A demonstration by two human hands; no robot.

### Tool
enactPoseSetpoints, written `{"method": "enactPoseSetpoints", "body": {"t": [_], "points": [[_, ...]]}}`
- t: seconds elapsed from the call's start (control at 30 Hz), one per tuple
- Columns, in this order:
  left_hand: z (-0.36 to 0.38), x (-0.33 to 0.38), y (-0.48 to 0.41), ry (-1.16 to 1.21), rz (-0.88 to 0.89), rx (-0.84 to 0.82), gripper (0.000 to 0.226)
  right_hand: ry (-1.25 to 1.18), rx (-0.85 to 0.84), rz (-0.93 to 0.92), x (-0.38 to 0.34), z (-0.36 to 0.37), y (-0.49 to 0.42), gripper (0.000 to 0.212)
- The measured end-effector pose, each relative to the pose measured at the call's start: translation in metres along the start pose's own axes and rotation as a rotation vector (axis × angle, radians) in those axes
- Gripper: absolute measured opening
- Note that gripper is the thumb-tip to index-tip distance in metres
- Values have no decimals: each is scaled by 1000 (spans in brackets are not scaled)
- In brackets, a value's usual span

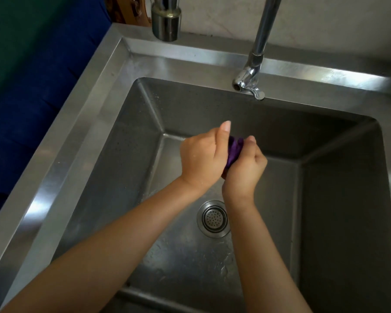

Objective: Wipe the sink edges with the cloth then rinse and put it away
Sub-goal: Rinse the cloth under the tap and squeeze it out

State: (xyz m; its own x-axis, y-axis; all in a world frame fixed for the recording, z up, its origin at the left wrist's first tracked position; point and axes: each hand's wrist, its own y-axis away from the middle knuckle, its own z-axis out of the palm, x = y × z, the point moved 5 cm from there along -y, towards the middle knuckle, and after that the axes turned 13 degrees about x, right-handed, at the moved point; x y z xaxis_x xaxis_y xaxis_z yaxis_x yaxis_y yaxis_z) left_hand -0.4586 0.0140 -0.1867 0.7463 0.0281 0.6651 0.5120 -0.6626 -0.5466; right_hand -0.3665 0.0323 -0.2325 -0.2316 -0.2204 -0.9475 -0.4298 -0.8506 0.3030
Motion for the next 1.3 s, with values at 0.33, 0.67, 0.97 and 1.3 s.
{"method": "enactPoseSetpoints", "body": {"t": [0.33, 0.67, 0.97, 1.3], "points": [[3, 41, -24, 91, 101, -6, 49, -38, -144, -65, -52, -16, -9, 41], [37, 6, 21, 428, -837, -662, 33, 762, -185, -75, -38, -37, -32, 64], [26, -11, 72, 258, -1026, -914, 41, 1095, -65, -529, -30, -66, 11, 57], [16, 0, 98, 231, -779, -755, 37, 1199, -135, -571, -23, -106, 27, 54]]}}
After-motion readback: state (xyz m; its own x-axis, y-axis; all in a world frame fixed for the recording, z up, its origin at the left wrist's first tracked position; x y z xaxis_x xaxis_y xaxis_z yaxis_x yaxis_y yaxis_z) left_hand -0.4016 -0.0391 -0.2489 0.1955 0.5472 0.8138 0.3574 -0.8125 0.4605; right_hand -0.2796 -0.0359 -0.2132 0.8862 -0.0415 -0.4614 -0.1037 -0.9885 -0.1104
